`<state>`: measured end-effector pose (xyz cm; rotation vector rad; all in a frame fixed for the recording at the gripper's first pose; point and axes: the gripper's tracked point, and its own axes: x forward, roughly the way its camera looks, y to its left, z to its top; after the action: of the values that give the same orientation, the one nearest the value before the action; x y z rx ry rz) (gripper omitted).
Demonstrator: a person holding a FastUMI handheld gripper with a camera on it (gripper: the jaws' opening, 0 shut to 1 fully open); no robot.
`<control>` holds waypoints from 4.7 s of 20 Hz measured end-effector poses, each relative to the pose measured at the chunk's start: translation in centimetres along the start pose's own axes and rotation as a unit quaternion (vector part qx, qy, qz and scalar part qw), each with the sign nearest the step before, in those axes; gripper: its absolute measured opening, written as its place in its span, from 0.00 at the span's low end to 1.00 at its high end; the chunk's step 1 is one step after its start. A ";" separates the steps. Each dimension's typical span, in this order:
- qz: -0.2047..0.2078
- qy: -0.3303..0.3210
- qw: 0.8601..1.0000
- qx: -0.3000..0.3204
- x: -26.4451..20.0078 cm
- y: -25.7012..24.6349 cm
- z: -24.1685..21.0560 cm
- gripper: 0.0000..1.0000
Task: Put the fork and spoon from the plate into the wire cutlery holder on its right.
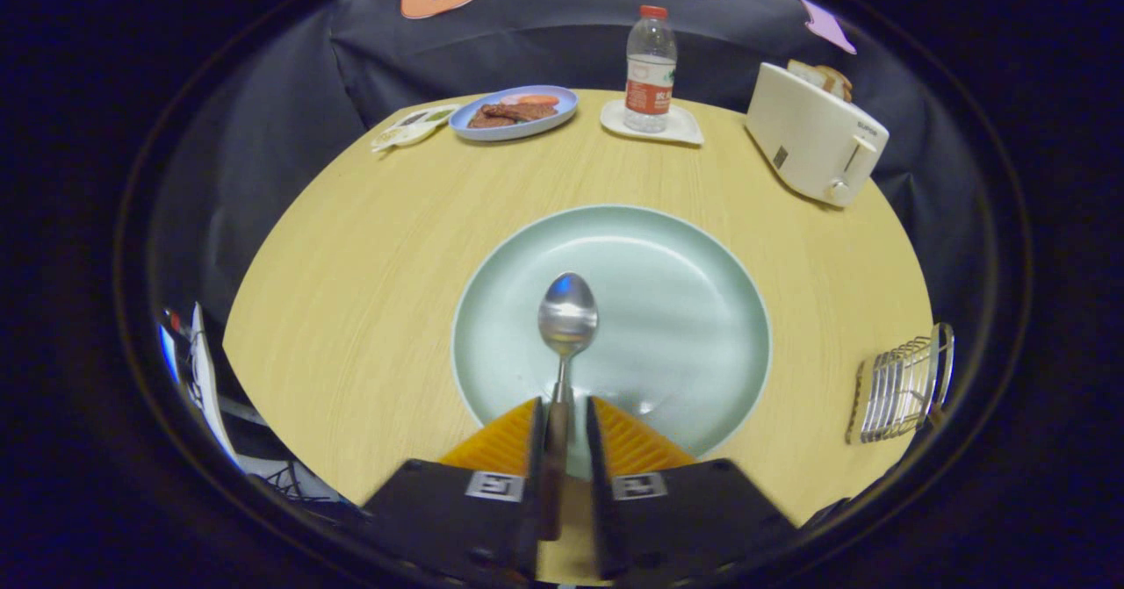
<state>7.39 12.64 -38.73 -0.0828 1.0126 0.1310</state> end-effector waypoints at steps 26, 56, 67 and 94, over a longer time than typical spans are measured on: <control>-0.004 0.057 0.997 0.057 -19.5 -15.1 3.7 0.01; 0.010 0.248 0.945 0.212 -17.8 -26.2 -1.7 0.09; 0.006 0.074 0.987 0.141 -18.9 -24.9 5.2 0.71; -0.057 -0.560 0.825 0.053 -45.5 -16.8 10.7 0.95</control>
<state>-4.96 -5.87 5.68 0.0415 -0.1745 -0.0036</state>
